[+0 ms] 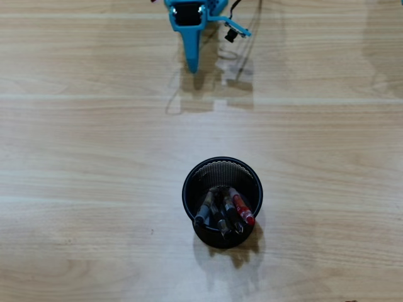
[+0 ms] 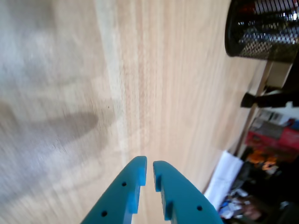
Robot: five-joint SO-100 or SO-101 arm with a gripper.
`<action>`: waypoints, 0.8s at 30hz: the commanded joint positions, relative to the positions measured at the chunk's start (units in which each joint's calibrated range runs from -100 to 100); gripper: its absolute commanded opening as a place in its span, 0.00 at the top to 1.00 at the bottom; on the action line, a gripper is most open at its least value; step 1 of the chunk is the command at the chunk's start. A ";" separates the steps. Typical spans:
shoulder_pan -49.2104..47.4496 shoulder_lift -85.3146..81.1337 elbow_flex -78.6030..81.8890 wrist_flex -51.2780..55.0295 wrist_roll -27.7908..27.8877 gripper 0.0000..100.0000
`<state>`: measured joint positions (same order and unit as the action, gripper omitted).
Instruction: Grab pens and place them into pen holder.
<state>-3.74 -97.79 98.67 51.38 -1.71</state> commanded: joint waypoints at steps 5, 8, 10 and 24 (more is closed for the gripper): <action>0.43 -0.69 0.16 0.23 3.26 0.98; 0.43 -0.69 0.16 -0.37 3.26 0.97; 0.25 -0.61 0.25 -0.46 3.26 0.97; -0.30 -0.61 0.25 -0.46 3.26 0.97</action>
<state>-3.83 -97.79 98.67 51.38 1.30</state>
